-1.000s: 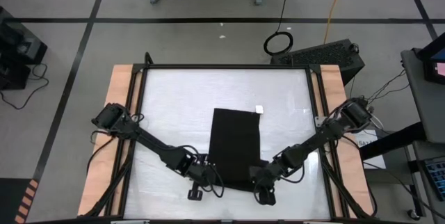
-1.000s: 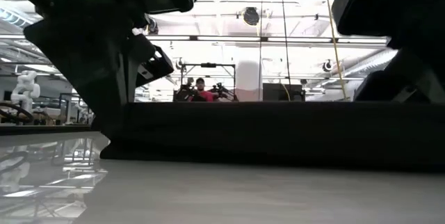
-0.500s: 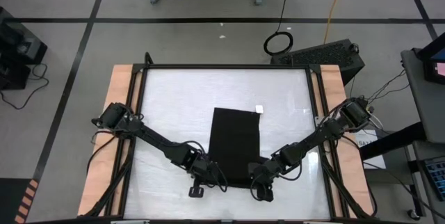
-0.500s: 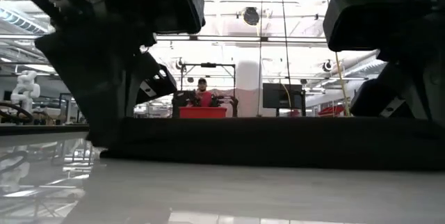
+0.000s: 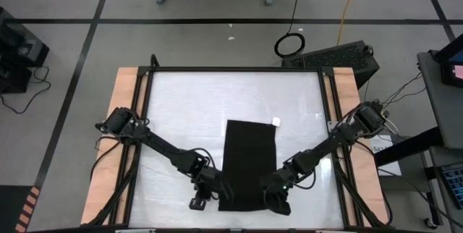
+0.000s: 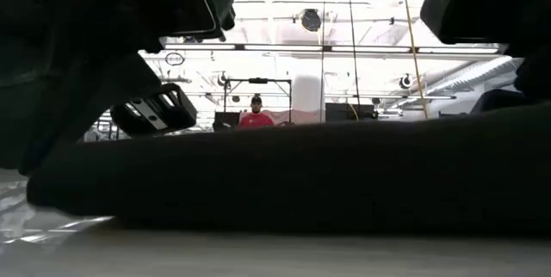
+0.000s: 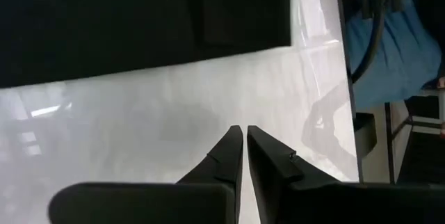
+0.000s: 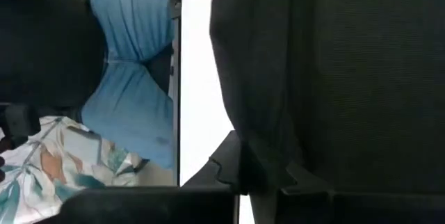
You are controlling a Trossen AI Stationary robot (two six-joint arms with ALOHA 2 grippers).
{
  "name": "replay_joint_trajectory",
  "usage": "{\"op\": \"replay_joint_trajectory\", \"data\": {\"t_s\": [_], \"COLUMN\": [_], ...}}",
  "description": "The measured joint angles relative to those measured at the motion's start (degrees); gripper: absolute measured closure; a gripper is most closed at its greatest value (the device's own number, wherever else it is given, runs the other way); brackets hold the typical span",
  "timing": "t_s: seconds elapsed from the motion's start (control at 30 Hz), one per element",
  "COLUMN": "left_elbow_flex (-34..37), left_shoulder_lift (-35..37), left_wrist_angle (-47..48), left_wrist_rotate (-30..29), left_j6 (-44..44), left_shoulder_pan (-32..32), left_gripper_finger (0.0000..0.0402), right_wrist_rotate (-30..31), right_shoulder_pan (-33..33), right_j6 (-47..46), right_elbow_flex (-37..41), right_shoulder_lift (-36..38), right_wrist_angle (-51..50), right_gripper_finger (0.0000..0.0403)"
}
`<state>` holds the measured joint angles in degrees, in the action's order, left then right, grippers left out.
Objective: Roll towel
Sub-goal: Roll the black towel
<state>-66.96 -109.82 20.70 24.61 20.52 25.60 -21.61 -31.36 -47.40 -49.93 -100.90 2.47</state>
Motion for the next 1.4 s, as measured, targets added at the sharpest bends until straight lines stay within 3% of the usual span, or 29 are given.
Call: {"op": "replay_joint_trajectory", "data": {"t_s": [0.3,0.9,1.17,1.4], "left_elbow_flex": [-0.05,-3.76,-3.89,-3.91], "left_shoulder_lift": [0.69,2.58,2.25,-1.53], "left_wrist_angle": [-0.74,-8.28,-15.99,-17.47], "left_wrist_rotate": [-1.18,-16.2,-17.41,-17.93], "left_j6": [-2.9,-19.52,-25.42,-25.5], "left_shoulder_pan": [-0.44,6.26,9.79,8.3], "left_gripper_finger": [0.0372,0.0372,0.0372,0.0372], "right_wrist_rotate": [2.0,7.8,7.94,8.07], "right_shoulder_pan": [0.55,0.46,0.46,0.46], "right_j6": [-1.41,-4.9,-4.96,-4.96], "right_elbow_flex": [1.28,4.52,4.58,4.61], "right_shoulder_lift": [0.0,0.17,0.15,0.13], "right_wrist_angle": [-1.57,-0.08,-0.1,0.03], "right_gripper_finger": [0.0399,0.0399,0.0399,0.0399]}}
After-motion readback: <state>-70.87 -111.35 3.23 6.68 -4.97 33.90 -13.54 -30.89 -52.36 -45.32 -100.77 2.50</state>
